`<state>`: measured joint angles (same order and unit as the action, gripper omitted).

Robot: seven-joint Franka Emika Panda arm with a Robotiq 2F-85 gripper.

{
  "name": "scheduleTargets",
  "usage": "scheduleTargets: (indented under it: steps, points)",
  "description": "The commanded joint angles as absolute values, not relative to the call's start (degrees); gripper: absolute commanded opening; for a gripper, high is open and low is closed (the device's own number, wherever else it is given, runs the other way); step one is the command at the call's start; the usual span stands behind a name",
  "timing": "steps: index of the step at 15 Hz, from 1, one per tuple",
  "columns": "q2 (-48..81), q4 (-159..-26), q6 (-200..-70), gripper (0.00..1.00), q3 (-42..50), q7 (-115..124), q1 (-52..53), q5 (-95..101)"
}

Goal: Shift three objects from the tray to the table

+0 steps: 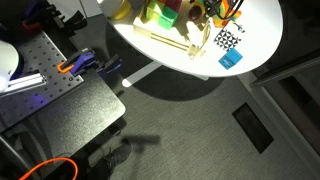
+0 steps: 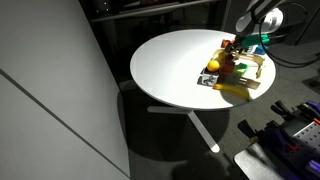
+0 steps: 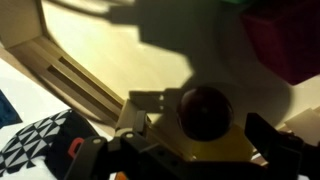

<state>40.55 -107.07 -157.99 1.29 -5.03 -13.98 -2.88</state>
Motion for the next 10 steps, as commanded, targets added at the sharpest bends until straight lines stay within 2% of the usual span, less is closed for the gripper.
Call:
scheduleTargets:
  steps: [1,5,7,10]
  points:
    - [43.0,-103.0,-155.9,1.00,-2.1,-10.3,-16.8,-4.2]
    - [44.8,-101.0,-155.5,1.00,-3.8,-14.0,-18.1,-3.8]
    - [45.5,-100.3,-155.4,0.74,-4.1,-15.3,-18.4,-3.6]
    - [46.2,-99.7,-155.3,0.49,-4.0,-16.3,-18.4,-3.4]
